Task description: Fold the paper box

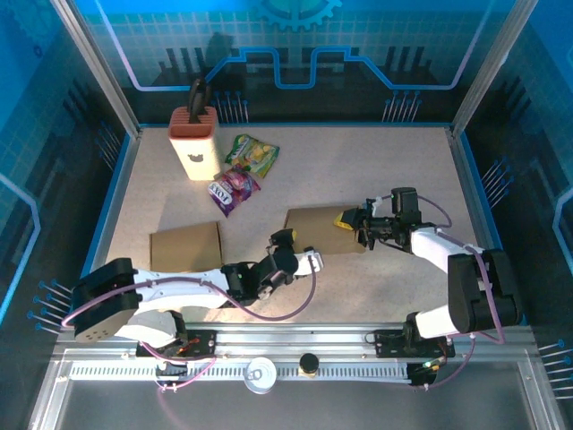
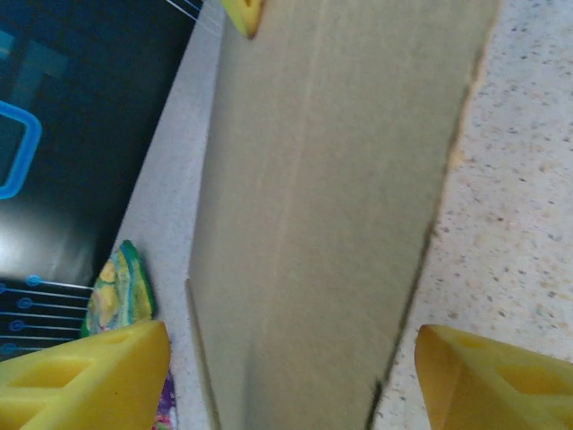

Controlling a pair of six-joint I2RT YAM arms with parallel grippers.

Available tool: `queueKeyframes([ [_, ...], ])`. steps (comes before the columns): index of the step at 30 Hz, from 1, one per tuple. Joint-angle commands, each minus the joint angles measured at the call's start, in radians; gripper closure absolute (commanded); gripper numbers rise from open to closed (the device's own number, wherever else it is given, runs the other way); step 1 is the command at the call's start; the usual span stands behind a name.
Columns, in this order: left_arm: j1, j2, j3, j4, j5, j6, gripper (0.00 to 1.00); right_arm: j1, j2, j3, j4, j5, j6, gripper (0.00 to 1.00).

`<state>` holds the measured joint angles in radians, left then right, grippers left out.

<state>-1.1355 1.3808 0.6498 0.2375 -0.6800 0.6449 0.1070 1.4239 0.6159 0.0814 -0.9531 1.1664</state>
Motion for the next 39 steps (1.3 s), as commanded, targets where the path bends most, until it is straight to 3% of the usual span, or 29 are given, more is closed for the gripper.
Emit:
queueKeyframes([
  [1,-0.002,0.045,0.023,0.084,-0.055,0.068,0.27,-0.019,-0.013,0.024,-0.034,-0.044,0.002,0.63],
  [8,-0.001,0.098,0.026,0.177,-0.105,0.105,0.29,-0.018,0.001,0.002,0.054,-0.089,0.102,0.62],
  [11,-0.001,0.087,0.036,0.163,-0.097,0.101,0.37,-0.018,-0.001,-0.005,0.067,-0.094,0.117,0.61],
  [17,-0.001,0.080,0.069,0.062,-0.069,0.069,0.57,-0.020,0.007,-0.029,0.136,-0.104,0.173,0.57],
  [21,0.000,0.052,0.085,-0.023,-0.038,0.025,0.60,-0.024,0.019,-0.044,0.211,-0.113,0.213,0.53],
  [26,-0.001,0.007,0.129,-0.193,0.022,-0.038,0.62,-0.074,-0.041,-0.056,0.241,-0.103,0.213,0.40],
  [34,0.028,-0.032,0.307,-0.653,0.250,-0.301,0.61,-0.256,-0.367,-0.035,-0.237,0.113,-0.091,0.30],
  [39,0.077,0.007,0.410,-0.880,0.426,-0.445,0.61,-0.254,-0.628,-0.037,-0.486,0.367,-0.195,0.31],
])
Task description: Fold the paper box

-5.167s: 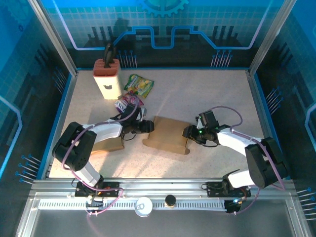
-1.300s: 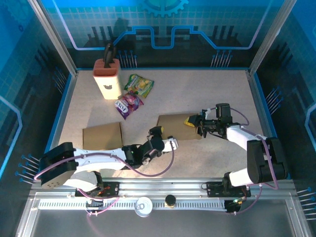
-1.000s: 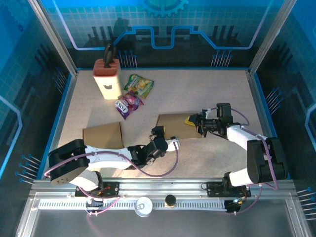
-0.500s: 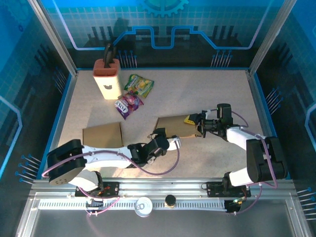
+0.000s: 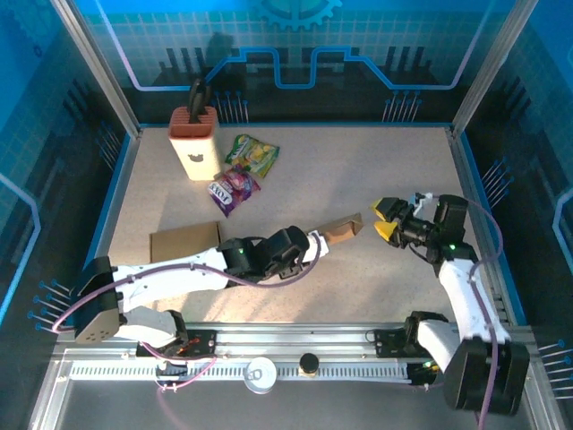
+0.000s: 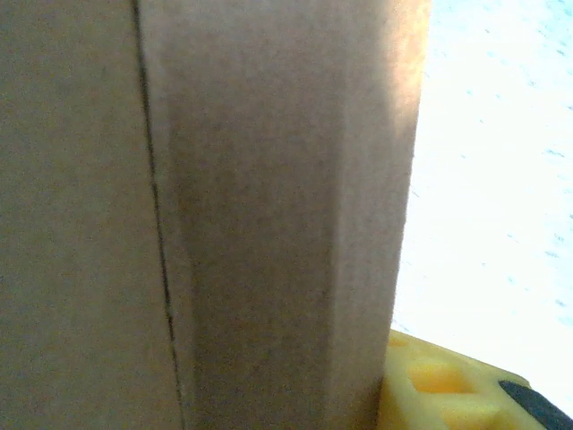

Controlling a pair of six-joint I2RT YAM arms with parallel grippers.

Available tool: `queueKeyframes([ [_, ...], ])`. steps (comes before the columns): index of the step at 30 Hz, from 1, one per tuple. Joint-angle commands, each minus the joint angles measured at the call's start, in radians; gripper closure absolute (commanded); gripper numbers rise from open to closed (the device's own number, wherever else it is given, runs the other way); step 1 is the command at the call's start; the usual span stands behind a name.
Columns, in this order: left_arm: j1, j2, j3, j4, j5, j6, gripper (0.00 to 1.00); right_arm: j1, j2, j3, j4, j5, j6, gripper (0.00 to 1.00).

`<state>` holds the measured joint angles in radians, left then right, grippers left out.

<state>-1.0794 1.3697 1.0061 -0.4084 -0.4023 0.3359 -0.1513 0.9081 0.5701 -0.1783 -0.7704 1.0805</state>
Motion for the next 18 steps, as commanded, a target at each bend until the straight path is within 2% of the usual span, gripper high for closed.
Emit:
queueKeyframes([
  [1,0.027,0.028,0.070,-0.265,0.177,-0.150,0.61,0.016,-0.163,-0.001,-0.254,0.230,-0.108,0.32],
  [4,0.046,0.070,0.120,-0.355,0.226,-0.192,0.61,0.105,-0.311,-0.020,-0.352,0.396,-0.074,0.33],
  [7,0.065,0.120,0.167,-0.426,0.283,-0.197,0.62,0.279,-0.405,-0.055,-0.365,0.547,0.016,0.34],
  [12,0.109,0.225,0.261,-0.528,0.360,-0.184,0.63,0.642,-0.398,-0.078,-0.305,0.809,0.166,0.34],
  [15,0.125,0.274,0.315,-0.569,0.382,-0.166,0.62,0.784,-0.361,-0.065,-0.267,0.920,0.222,0.34],
  [18,0.136,0.309,0.370,-0.593,0.377,-0.146,0.59,0.853,-0.303,-0.045,-0.233,0.968,0.246,0.33],
])
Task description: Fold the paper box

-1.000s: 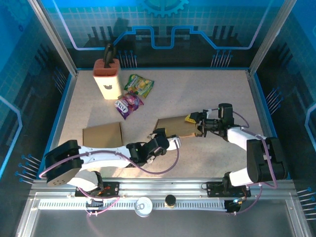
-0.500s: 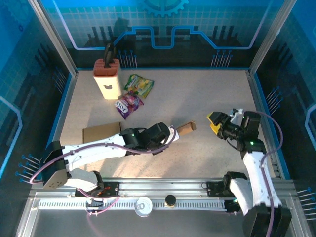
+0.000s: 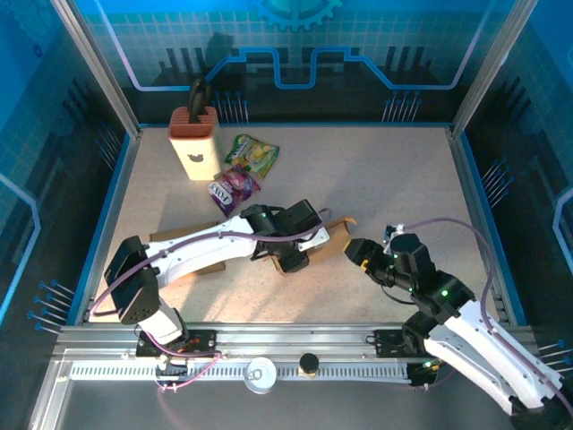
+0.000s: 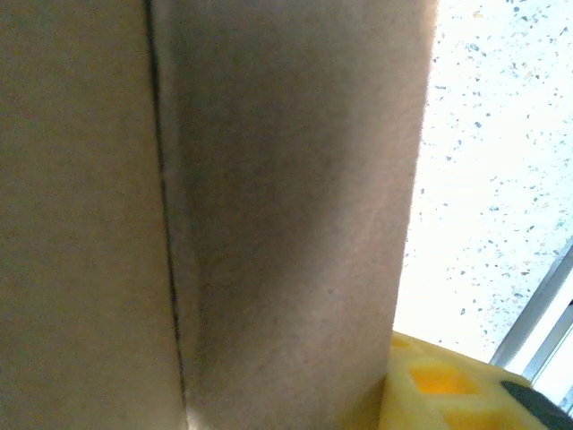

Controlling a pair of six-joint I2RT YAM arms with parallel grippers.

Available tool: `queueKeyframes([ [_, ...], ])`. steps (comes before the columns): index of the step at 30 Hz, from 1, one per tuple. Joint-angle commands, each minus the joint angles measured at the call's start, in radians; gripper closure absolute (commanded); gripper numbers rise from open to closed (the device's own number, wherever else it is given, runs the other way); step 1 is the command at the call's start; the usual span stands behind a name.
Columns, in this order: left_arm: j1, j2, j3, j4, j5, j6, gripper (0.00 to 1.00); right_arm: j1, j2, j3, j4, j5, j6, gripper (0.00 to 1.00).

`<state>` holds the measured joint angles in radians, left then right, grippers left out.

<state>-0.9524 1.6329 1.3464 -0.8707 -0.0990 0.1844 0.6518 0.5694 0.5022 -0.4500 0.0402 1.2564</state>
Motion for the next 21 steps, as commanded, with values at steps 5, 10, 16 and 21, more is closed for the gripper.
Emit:
queueKeyframes([
  [5,0.029,0.104,0.096,-0.137,0.093,0.046,0.55,0.053,0.088,0.018,0.103,0.186,0.100,0.31],
  [10,0.041,0.139,0.119,-0.121,0.091,0.063,0.53,-0.019,0.126,0.018,0.174,0.117,0.123,0.31],
  [16,0.047,0.140,0.117,-0.090,0.094,0.065,0.51,-0.037,0.195,0.006,0.258,0.048,0.167,0.33],
  [21,0.050,0.141,0.119,-0.078,0.097,0.068,0.50,-0.038,0.225,0.004,0.276,0.051,0.186,0.35],
])
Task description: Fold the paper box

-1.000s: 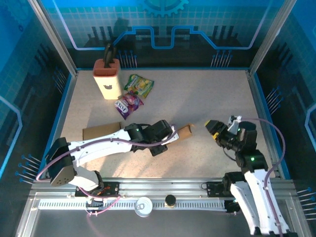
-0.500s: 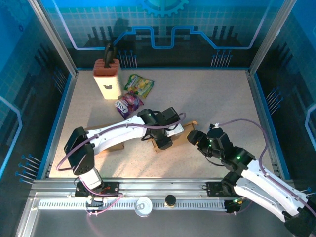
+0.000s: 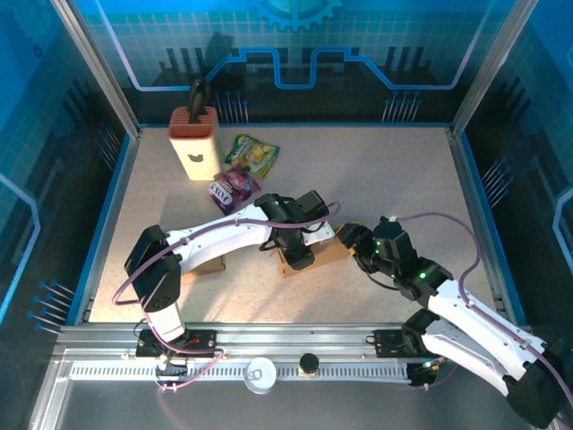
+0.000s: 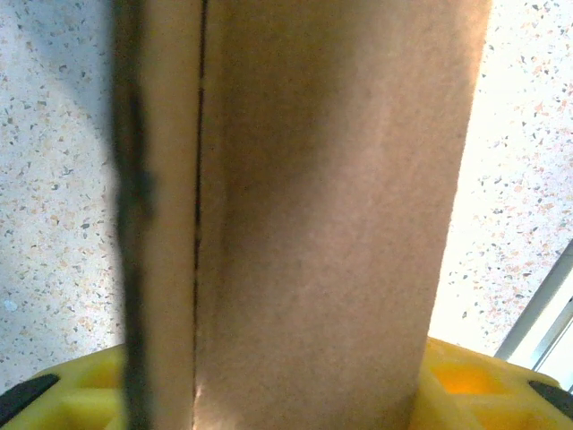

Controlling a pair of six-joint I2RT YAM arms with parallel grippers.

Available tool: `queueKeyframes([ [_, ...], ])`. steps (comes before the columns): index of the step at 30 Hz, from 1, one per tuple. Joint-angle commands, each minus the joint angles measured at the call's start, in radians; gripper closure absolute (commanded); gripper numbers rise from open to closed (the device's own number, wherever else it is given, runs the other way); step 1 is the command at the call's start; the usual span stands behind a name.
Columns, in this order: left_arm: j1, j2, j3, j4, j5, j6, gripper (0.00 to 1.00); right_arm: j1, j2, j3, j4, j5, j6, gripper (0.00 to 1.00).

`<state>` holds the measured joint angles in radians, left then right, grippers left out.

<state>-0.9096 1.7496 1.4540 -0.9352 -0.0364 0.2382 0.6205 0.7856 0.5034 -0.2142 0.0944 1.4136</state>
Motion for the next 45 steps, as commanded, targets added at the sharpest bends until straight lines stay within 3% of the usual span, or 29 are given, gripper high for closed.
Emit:
queueKeyframes([
  [1,0.008,0.024,0.011,-0.012,0.030,0.015,0.50,-0.006,0.018,0.004,0.030,0.000,0.028,0.36],
  [11,0.013,-0.005,0.004,0.012,0.017,0.016,0.48,-0.004,0.095,-0.010,-0.013,0.028,0.043,0.55],
  [18,0.017,-0.021,0.000,0.032,0.009,0.018,0.47,-0.002,0.103,0.018,-0.082,0.052,0.028,0.61],
  [26,0.017,-0.028,-0.010,0.042,0.005,0.021,0.51,-0.005,0.101,0.028,-0.076,0.048,0.010,0.63],
  [31,0.023,-0.051,-0.023,0.039,0.031,0.035,0.56,-0.033,0.041,0.103,-0.104,0.019,-0.214,0.49],
  [38,0.034,-0.071,-0.041,0.018,0.063,0.064,0.58,-0.298,-0.095,0.210,-0.196,-0.280,-0.665,0.47],
  [43,0.034,-0.086,-0.046,0.001,0.069,0.075,0.57,-0.453,0.024,0.270,-0.199,-0.520,-0.833,0.50],
  [45,0.035,-0.097,-0.059,-0.001,0.069,0.083,0.56,-0.463,0.093,0.294,-0.192,-0.606,-0.878,0.51],
])
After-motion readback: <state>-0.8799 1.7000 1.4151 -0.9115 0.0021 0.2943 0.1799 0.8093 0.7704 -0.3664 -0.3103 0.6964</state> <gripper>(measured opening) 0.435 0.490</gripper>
